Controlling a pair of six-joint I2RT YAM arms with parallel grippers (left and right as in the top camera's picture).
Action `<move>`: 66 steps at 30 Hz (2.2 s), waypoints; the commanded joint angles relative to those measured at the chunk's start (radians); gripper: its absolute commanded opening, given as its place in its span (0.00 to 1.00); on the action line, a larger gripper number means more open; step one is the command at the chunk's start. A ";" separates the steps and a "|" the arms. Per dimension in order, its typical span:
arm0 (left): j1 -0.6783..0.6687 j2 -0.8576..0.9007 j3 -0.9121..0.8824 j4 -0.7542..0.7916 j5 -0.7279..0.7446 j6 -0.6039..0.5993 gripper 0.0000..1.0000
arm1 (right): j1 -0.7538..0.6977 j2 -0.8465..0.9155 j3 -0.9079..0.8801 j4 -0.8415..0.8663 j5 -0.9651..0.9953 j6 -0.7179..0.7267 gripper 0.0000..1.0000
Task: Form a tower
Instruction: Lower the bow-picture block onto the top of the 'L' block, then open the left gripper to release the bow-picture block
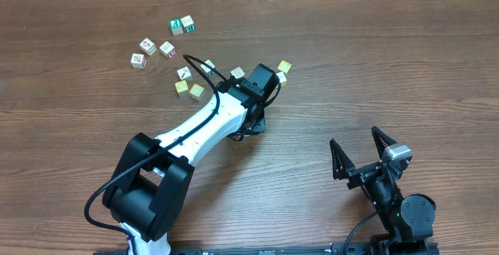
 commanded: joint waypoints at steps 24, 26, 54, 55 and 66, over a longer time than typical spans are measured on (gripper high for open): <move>0.000 0.002 -0.047 0.051 0.019 -0.003 0.54 | -0.005 -0.009 -0.010 0.005 0.000 0.002 1.00; 0.000 0.002 -0.048 0.055 0.019 -0.003 0.54 | -0.005 -0.009 -0.010 0.005 0.000 0.002 1.00; 0.001 0.074 -0.047 0.114 0.013 0.047 0.38 | -0.005 -0.009 -0.010 0.005 0.000 0.002 1.00; 0.001 0.074 -0.047 0.114 0.013 0.047 0.38 | -0.005 -0.009 -0.010 0.005 0.000 0.002 1.00; 0.000 0.074 -0.047 0.114 0.016 0.047 0.30 | -0.005 -0.009 -0.010 0.005 0.000 0.002 1.00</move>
